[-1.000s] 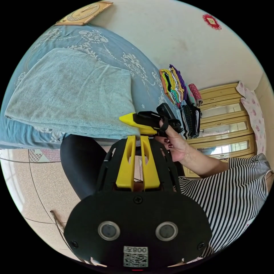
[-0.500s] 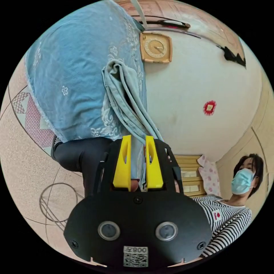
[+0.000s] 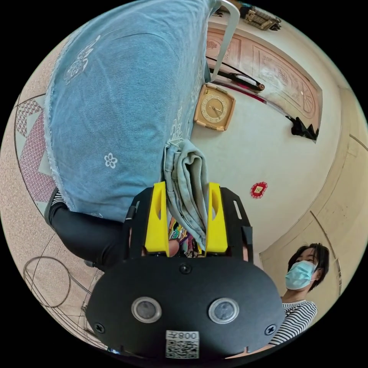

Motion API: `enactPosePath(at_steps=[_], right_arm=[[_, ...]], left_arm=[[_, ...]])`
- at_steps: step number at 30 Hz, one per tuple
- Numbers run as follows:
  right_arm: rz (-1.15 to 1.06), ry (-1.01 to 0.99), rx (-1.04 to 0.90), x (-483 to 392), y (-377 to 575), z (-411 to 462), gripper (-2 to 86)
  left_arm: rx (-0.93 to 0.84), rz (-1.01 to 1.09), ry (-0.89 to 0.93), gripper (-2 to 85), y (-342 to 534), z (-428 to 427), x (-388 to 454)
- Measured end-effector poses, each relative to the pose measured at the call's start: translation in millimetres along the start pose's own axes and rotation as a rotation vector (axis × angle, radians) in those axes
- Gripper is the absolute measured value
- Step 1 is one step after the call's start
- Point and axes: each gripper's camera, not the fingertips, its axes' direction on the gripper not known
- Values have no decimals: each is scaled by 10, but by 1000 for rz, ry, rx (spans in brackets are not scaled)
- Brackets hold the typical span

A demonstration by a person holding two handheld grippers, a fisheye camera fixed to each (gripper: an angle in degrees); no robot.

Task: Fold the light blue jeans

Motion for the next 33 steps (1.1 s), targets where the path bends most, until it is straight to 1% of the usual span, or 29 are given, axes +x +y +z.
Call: enactPosePath(at_steps=[3, 7, 16, 25, 33], right_arm=[[1, 0, -1, 52, 10, 3, 75], [3, 1, -3, 146, 40, -1, 75], [10, 8, -12, 492, 180, -45, 77], [-7, -2, -1, 907, 370, -261, 78], [-37, -38, 46, 1271, 604, -602, 74]], left_arm=[[18, 13, 14, 150, -53, 50, 37], [0, -10, 4, 146, -121, 158, 31], [-46, -36, -48, 83, -185, 365, 209], [-43, 22, -55, 73, -77, 785, 718], [-78, 95, -58, 71, 103, 1414, 1490]])
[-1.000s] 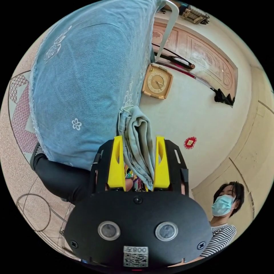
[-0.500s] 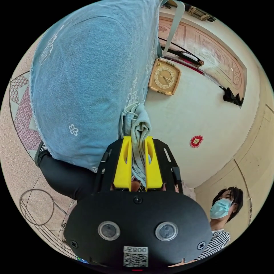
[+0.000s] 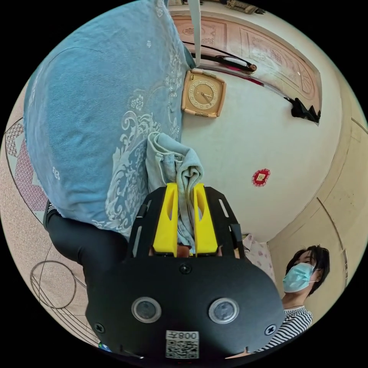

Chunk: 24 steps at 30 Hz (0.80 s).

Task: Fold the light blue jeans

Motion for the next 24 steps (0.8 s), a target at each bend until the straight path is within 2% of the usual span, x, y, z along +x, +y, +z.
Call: enactPosePath(at_steps=[16, 22, 24], right_arm=[[-55, -110, 128, 1061, 1303, -1014, 73], [-78, -139, 253, 1563, 1897, -1594, 72], [-80, -151, 311, 1732, 2084, -1812, 71]], left_arm=[[-162, 86, -16, 70, 576, 1556, 1571], [-295, 109, -42, 69, 791, 2664, 2198], [-373, 123, -57, 69, 886, 3270, 2464]])
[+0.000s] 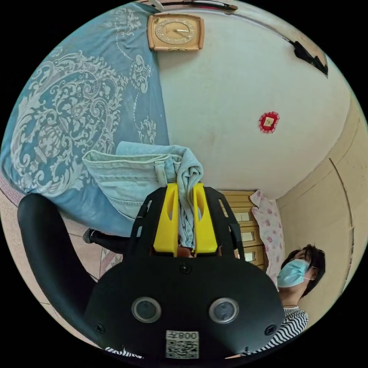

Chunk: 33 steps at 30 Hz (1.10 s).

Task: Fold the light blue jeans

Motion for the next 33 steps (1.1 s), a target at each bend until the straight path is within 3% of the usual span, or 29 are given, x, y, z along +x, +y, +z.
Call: enactPosePath(at_steps=[4, 14, 21, 27, 33], right_arm=[[-24, -18, 168, 246, 265, -792, 70], [-229, 119, 624, 285, 875, -2848, 71], [-240, 326, 790, 774, 1154, -3484, 73], [123, 410, 738, 2386, 1027, -3477, 74], [145, 331, 715, 2991, 1036, -3478, 75]], left_arm=[[-148, 43, -15, 69, -264, 1053, 488], [-591, 210, 125, 69, -675, 4848, 2096], [-839, 322, 67, 70, -676, 7058, 2597], [-1002, 289, -391, 70, -692, 8110, 2020], [-1010, 333, -284, 69, -844, 8456, 2354]])
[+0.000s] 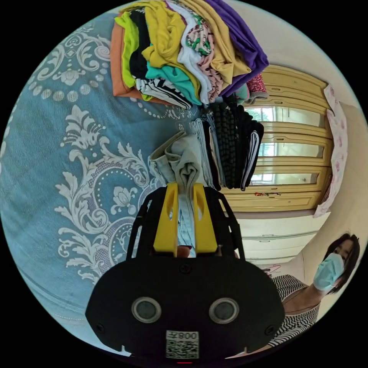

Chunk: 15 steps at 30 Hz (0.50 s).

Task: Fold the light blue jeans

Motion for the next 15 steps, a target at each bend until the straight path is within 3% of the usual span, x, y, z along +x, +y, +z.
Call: enactPosePath(at_steps=[3, 8, 15], right_arm=[[-35, 30, -17, 104, -75, 29, 75], [8, -4, -8, 470, -131, 87, 78], [56, -66, 13, 775, -107, -55, 72]], left_arm=[[12, 54, -24, 69, -173, -3, 203], [55, -35, -1, 71, -291, 9, 268], [217, -29, -49, 68, -300, -303, 844]])
